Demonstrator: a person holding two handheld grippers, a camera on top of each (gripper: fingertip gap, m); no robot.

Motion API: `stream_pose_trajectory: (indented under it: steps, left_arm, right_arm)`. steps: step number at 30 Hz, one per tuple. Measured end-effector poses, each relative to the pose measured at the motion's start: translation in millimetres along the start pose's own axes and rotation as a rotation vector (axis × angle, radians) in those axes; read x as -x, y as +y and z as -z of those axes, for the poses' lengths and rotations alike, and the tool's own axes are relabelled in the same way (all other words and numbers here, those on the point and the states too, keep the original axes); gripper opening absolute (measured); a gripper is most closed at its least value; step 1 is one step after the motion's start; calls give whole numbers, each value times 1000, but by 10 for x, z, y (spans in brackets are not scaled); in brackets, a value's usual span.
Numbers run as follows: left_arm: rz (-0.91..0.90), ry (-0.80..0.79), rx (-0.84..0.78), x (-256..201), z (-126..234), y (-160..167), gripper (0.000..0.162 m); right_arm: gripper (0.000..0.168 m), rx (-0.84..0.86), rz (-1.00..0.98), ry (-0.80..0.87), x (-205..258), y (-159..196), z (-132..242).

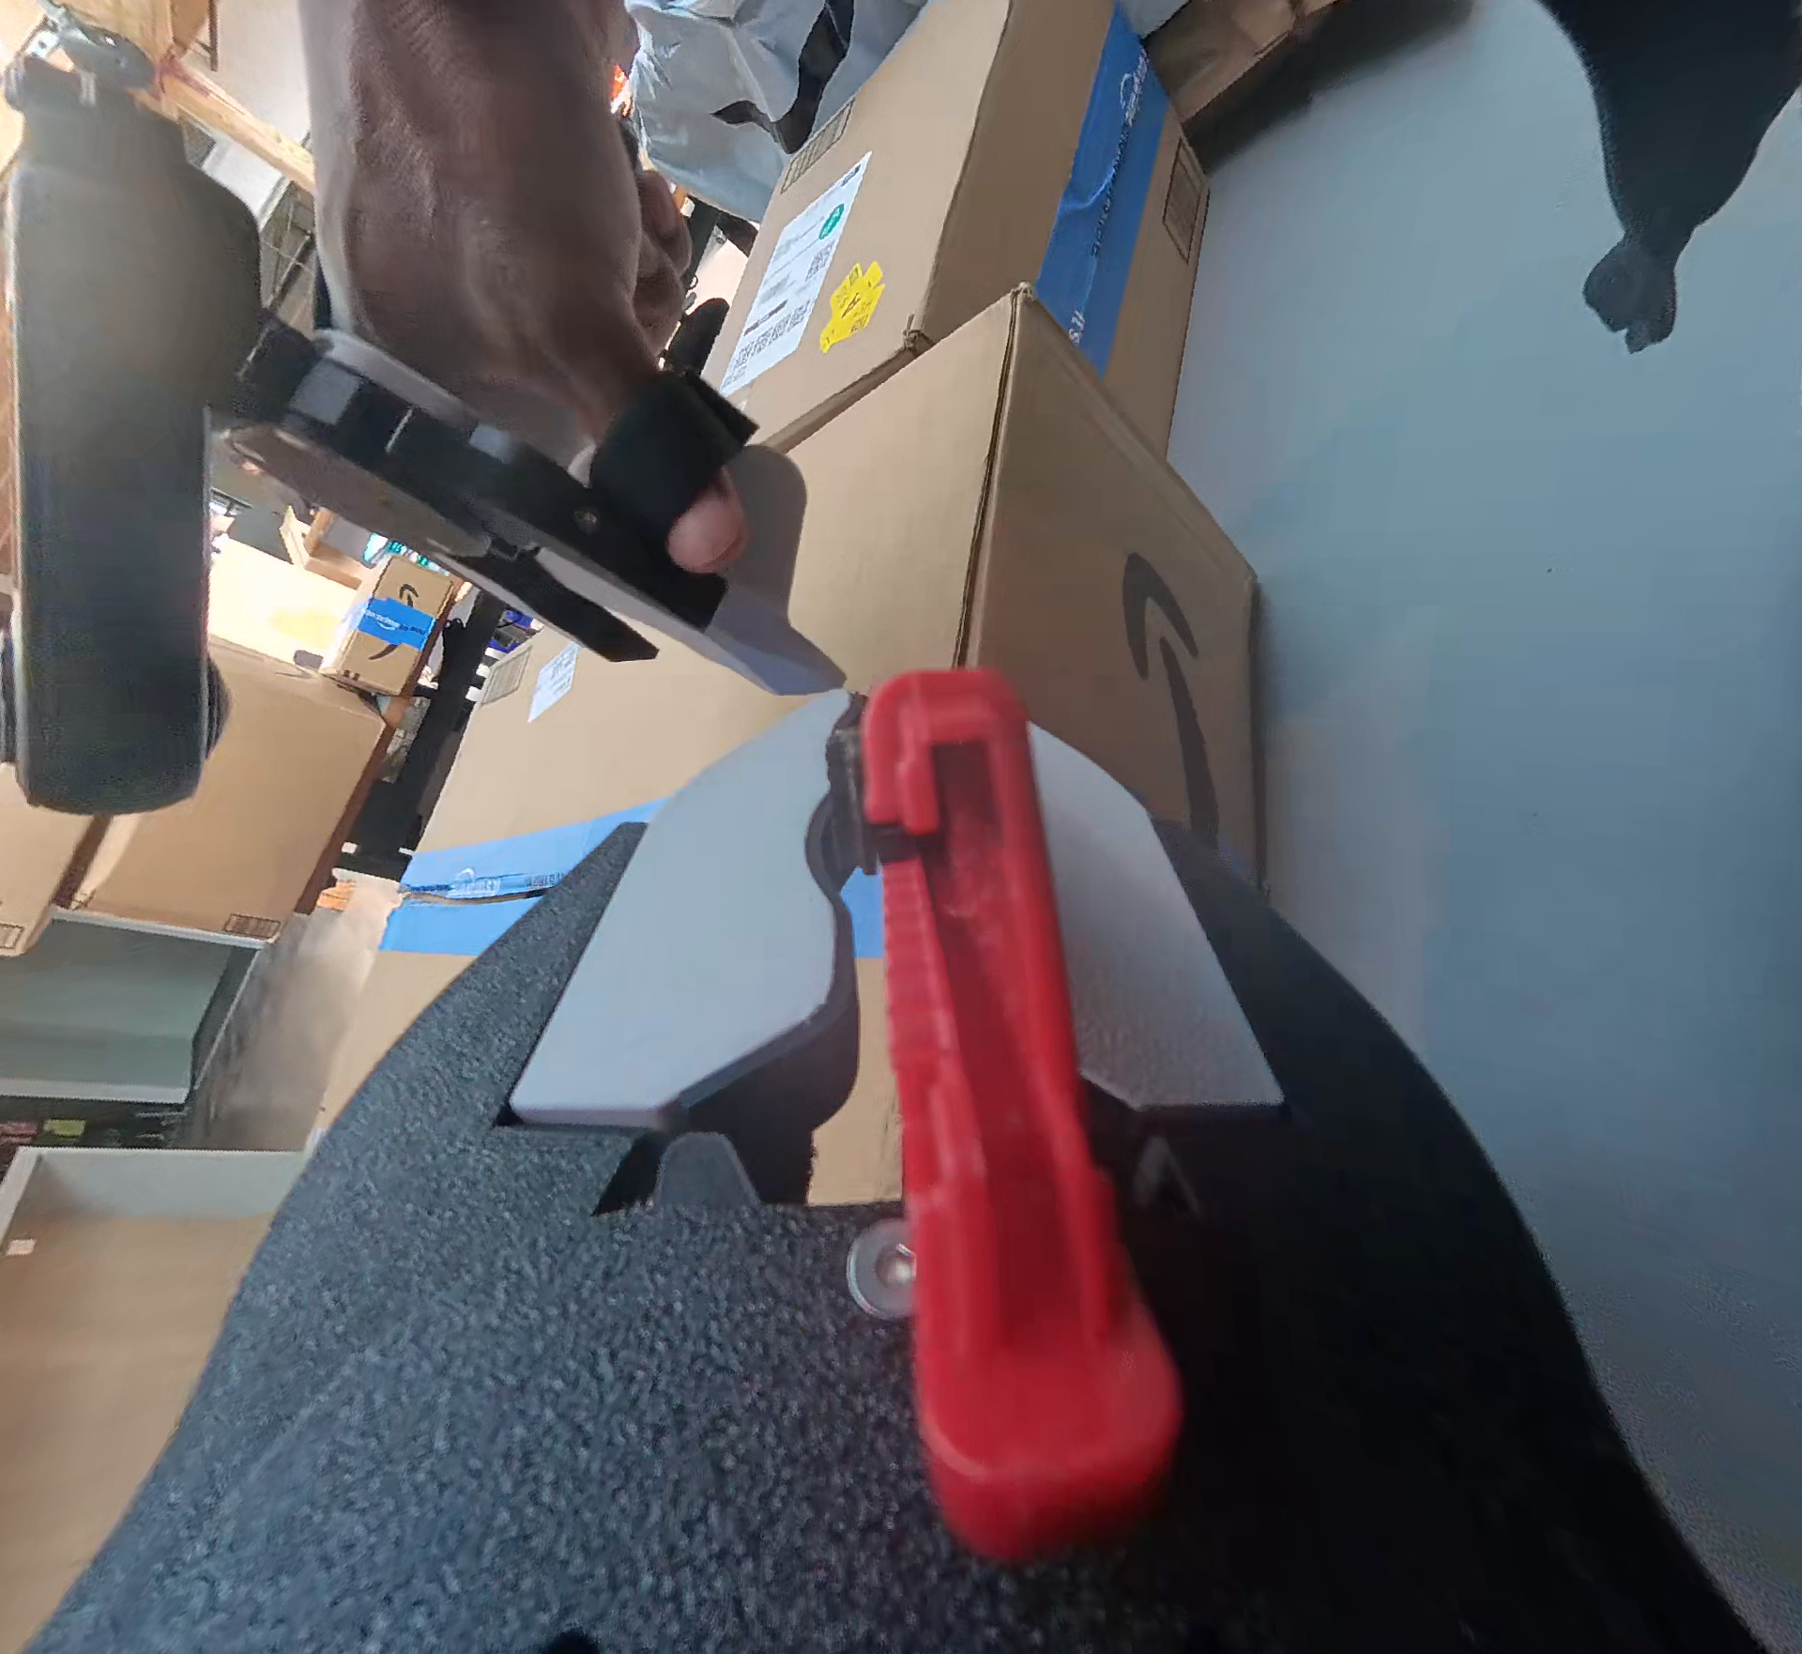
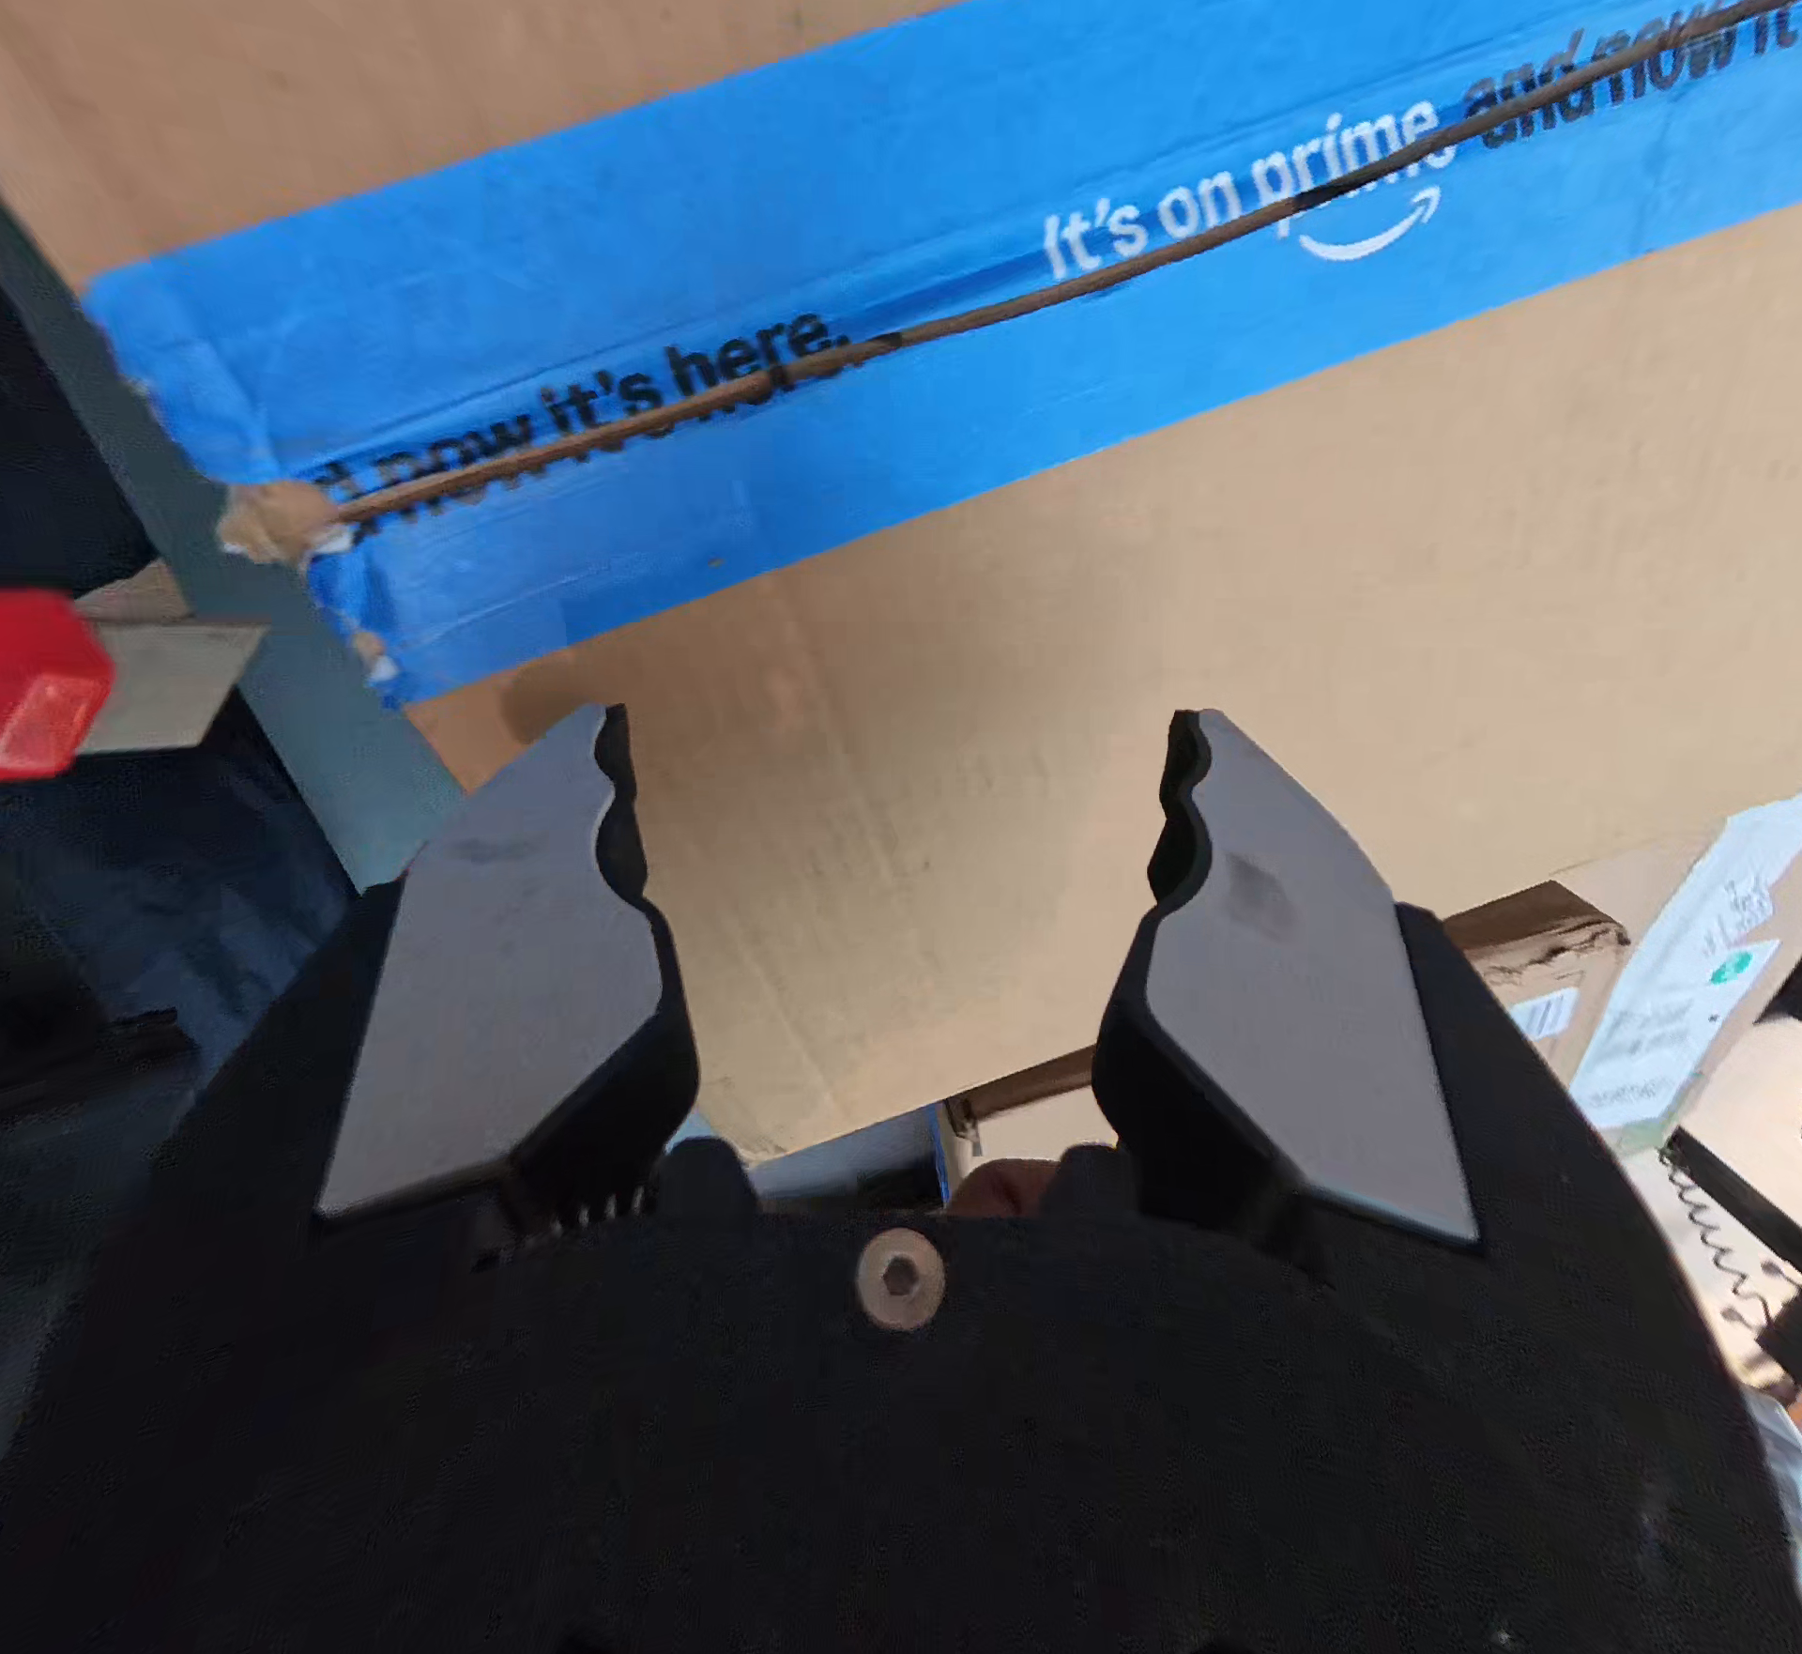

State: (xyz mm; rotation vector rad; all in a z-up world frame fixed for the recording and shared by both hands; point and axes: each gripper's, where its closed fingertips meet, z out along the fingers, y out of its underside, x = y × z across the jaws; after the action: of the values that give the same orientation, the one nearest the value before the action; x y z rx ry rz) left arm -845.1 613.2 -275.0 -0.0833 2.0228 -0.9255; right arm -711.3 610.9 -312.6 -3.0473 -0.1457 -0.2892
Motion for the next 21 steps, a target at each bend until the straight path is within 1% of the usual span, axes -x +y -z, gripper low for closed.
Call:
stream_pose_trajectory:
  steps: [1, 5, 7, 10, 14, 21]
  left_arm:
    - [-27, 4, 2, -4, 0, 12, 13]
    - [-107, 31, -5, -70, -6, 32, 13]
    - [-136, 42, -12, -110, -21, 31, 13]
    - [-172, 48, -11, -148, -66, 44, 13]
    - [-195, 55, -18, -182, -116, 35, 13]
    - [-240, 48, -8, -245, -195, 33, 13]
  right_arm:
    - [103, -40, 11, -12, 91, 32, 17]
    - [107, -129, 43, 11, 366, 253, 18]
    - [106, -157, 38, 49, 420, 312, 2]
    - [107, -175, 8, 132, 355, 341, -14]
    - [109, -196, -17, 152, 358, 337, -45]
    - [115, -249, -41, 246, 328, 328, -39]
